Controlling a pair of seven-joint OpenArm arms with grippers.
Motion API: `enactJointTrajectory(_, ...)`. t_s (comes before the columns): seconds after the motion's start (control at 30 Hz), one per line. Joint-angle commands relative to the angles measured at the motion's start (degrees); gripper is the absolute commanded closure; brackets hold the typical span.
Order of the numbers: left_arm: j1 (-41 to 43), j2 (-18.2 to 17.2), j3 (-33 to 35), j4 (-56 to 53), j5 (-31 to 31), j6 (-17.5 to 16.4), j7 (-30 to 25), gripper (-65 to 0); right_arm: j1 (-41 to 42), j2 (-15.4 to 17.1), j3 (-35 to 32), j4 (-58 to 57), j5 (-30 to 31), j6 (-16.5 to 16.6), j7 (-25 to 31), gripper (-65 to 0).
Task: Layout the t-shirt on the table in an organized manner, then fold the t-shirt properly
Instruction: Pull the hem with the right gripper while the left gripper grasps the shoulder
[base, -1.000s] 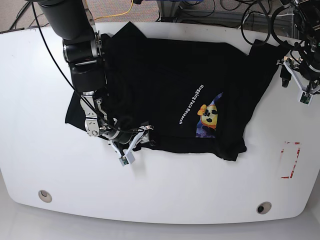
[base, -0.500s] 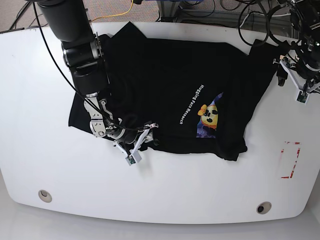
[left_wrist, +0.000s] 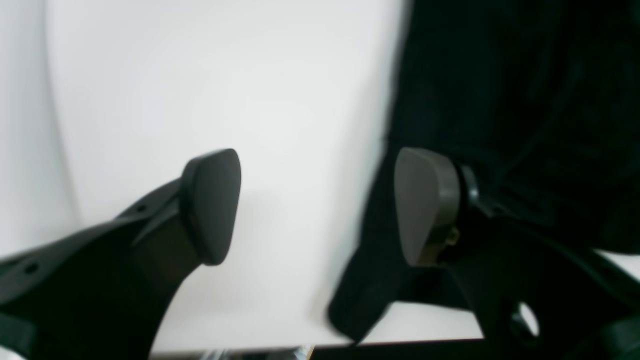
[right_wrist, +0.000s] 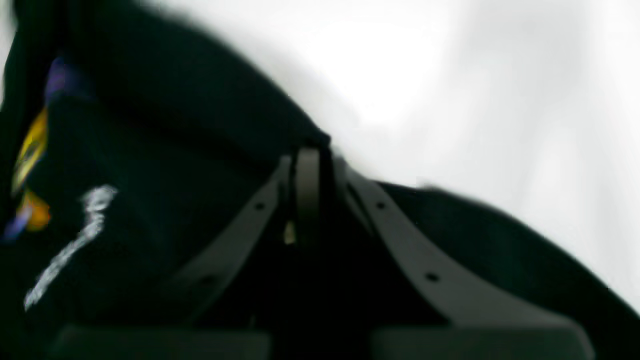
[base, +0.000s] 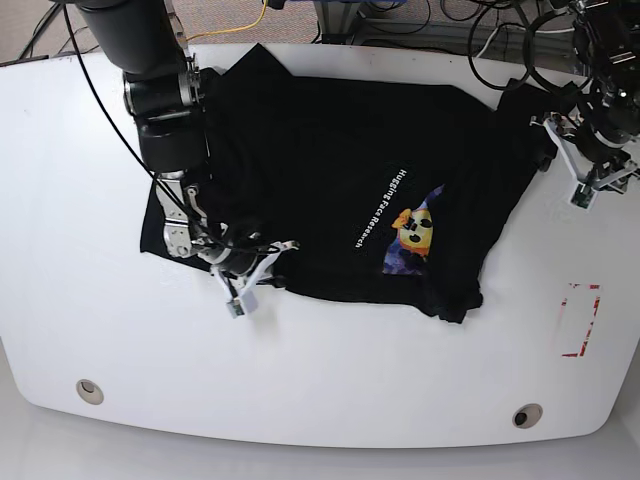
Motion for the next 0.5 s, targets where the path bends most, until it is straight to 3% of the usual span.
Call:
enactJointTrajectory(0.0, -0.37, -0.73, 1.78, 0.9, -0.56, -0.03, -1.04, -44.0, -0.01, 2.69, 6.7, 2.72, -0.84, -1.0, -1.0, 0.0)
enactJointTrajectory(0.27, -0.45, 1.03, 9.25, 0.9, -0.91, -0.03, -1.04, -44.0, -4.76, 6.82, 18.83, 9.49, -0.84, -1.0, -5.13, 0.0)
enactJointTrajectory(0.47, -1.77, 5.51, 16.11, 0.81, -0.82, -0.03, -1.13, -44.0, -9.51, 8.58, 24.28, 16.52, -0.84, -1.0, -8.12, 0.0)
